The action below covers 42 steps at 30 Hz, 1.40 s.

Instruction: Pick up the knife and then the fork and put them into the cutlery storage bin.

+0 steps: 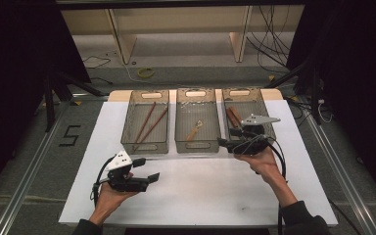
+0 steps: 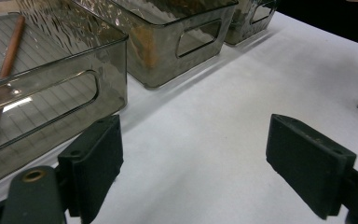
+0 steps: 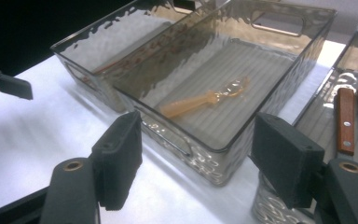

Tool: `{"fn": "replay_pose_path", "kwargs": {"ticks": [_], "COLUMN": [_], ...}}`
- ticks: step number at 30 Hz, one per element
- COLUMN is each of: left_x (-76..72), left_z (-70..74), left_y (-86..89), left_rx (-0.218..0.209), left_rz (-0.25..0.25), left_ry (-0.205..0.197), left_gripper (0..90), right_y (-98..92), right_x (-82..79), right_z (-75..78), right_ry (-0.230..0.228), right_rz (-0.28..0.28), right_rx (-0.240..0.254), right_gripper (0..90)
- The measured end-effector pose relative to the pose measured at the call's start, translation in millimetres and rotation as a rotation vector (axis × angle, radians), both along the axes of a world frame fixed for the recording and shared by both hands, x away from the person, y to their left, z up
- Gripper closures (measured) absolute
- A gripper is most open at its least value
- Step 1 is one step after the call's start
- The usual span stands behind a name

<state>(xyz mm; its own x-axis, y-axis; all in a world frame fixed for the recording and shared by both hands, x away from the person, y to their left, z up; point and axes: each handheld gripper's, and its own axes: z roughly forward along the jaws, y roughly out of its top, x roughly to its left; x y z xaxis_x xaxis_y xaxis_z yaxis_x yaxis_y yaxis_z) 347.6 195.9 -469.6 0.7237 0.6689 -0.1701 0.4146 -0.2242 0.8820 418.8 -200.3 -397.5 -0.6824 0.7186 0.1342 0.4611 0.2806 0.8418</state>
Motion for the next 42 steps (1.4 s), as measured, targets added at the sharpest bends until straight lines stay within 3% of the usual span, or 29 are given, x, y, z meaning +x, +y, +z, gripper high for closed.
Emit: {"fn": "replay_pose_path", "kwargs": {"ticks": [15,29,42], "left_x": [0.5,-3.2,-6.1], "left_z": [0.0,-0.7,-4.9], "left_y": [-0.3,-0.9,-3.1], "left_rx": [-0.011,-0.024,-0.012], "left_rz": [-0.006,-0.028,-0.043], "left_ry": [0.006,0.021,0.039], "left_gripper": [18.0,18.0,17.8], "right_y": [-9.6,-25.5,-38.3], "right_x": [-34.4,-69.8,-86.7], "right_z": [-20.6,-42.2,-56.9], "right_ry": [-0.014,-0.004,0.004], "right_rz": [0.045,0.033,0.006], "right_rx": [0.058,0.092,0.090], "right_gripper": [31.8,28.1,24.4]}}
